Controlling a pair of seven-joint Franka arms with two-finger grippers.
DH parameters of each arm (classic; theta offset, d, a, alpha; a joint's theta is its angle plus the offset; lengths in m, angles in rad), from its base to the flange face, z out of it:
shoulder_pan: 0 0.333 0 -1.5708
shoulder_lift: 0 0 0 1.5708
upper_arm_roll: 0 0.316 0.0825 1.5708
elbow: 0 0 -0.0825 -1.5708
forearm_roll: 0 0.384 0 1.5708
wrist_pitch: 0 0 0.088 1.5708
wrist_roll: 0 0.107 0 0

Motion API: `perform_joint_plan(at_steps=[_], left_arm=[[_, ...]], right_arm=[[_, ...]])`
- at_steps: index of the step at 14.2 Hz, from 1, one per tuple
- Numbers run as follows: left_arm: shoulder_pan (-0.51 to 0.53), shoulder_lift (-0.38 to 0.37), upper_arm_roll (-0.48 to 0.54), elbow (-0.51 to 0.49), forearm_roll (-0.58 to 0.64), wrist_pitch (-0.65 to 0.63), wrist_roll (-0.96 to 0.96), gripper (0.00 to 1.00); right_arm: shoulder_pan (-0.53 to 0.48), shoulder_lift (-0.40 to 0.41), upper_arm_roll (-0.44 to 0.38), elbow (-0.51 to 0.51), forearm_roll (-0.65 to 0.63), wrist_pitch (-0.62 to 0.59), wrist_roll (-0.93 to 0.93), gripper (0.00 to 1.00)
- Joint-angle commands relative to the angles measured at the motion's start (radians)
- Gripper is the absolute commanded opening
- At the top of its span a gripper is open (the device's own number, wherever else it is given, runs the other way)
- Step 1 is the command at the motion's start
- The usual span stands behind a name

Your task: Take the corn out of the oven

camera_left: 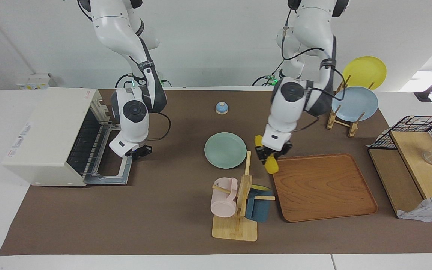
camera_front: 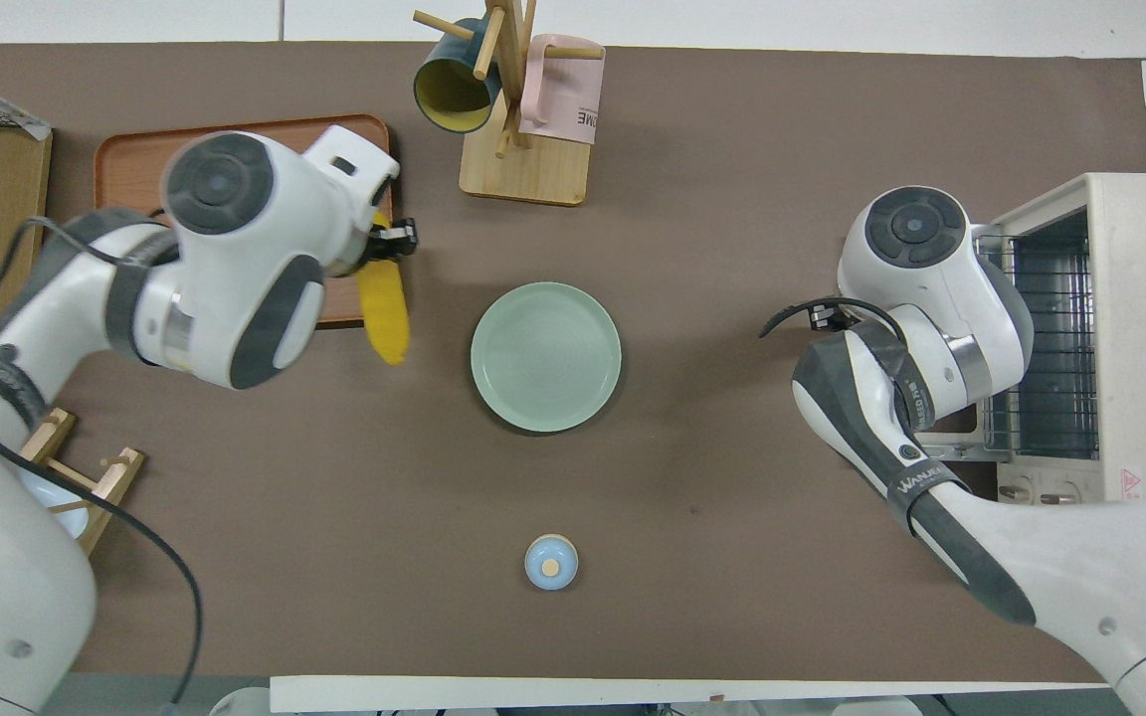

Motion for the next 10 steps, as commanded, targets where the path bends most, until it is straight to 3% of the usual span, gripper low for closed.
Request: perform_joint_plan(at_steps=[1,2,3,4,6,10], left_arm=[[0.119,0.155,-0.012,0.130,0.011,0.058,0.158,0.00],[0.146,0.224,-0.012,0.230,0.010,0.048,0.186,0.07],[0.172,0.233,-0.014,0.249,0.005,0.039,0.228,0.72],[0.173,0.221,-0.012,0.247,0.005,0.014,0.239,0.99],[0.173,0.123,-0.009,0.240,0.006,-0.148,0.239,1.00],[0.203,-0.179,-0.008,0.251,0.005,-0.551,0.301,1.00]], right_arm=[[-0.030,-0.004,-0.008,0.136,-0.032,-0.142,-0.111,0.00],[-0.048,-0.028,-0.007,0.162,-0.028,-0.191,-0.145,0.00],[-0.069,-0.051,-0.007,0.168,-0.005,-0.215,-0.185,0.00],[-0.092,-0.080,-0.007,0.168,0.036,-0.222,-0.229,0.00],[-0.157,-0.119,-0.008,0.170,0.122,-0.261,-0.304,0.00],[-0.223,-0.182,-0.008,0.168,0.161,-0.316,-0.393,0.07]])
